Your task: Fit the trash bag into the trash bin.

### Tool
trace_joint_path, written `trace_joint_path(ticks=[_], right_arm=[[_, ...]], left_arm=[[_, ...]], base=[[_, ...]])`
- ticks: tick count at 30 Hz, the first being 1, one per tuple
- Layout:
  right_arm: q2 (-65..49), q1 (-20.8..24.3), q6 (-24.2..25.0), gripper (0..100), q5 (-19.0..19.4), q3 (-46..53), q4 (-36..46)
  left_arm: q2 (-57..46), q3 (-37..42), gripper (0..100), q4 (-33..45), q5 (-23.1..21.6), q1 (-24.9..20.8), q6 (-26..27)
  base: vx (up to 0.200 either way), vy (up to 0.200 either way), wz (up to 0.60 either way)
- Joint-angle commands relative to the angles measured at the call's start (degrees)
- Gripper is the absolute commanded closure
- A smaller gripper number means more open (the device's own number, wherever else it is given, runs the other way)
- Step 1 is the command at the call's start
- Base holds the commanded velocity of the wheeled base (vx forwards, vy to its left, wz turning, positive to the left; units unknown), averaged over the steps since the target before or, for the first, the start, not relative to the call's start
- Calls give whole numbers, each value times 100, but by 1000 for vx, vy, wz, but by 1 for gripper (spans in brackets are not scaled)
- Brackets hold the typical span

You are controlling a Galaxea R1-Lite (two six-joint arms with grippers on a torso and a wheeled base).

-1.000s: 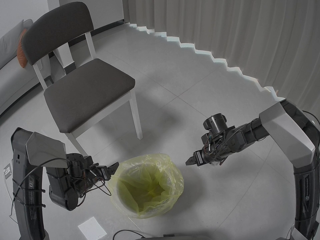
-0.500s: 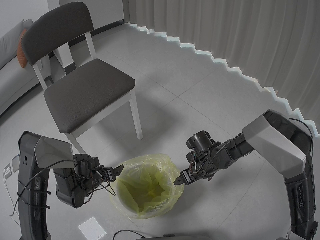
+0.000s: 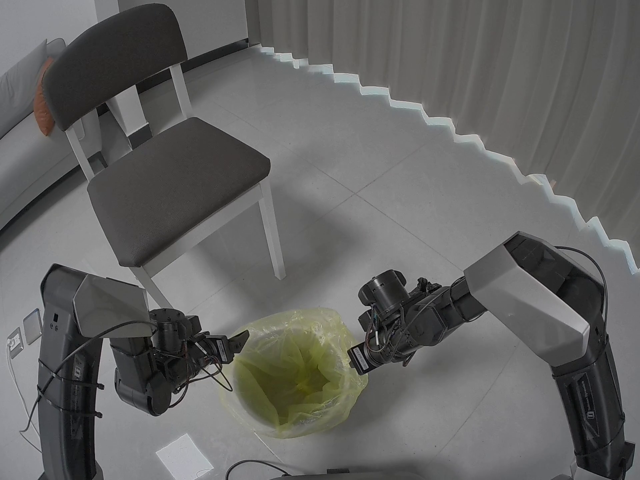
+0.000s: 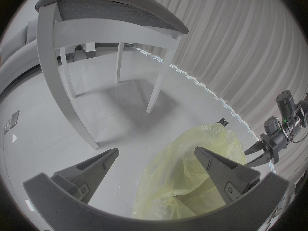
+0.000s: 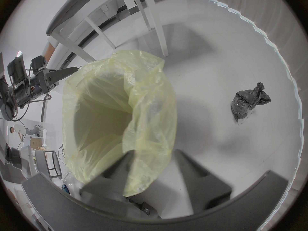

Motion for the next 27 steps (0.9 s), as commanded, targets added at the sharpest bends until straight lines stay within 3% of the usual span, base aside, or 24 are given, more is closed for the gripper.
trace_joint_path(ticks=[1, 3, 4, 19, 24, 27], right_arm=[[121, 32, 19, 100, 9, -49, 10], [103, 32, 28, 100, 9, -41, 10], [95, 32, 37, 100, 9, -41, 10], [560, -83, 19, 100, -106, -603, 107], [701, -135, 2, 100, -150, -1078, 669], [780, -126, -42, 100, -369, -1394, 1065]], left_arm=[[183, -130, 0, 8, -6, -13, -1], [245, -192, 0, -1, -6, -21, -1], [245, -201, 100, -1, -15, -21, -1], [315, -649, 100, 667, 3, -21, 8], [385, -904, 100, 913, -6, -30, 122], [368, -974, 100, 1071, 3, -48, 289]], base=[[0, 0, 0], [0, 0, 0], [0, 0, 0], [0, 0, 0], [0, 0, 0], [0, 0, 0]])
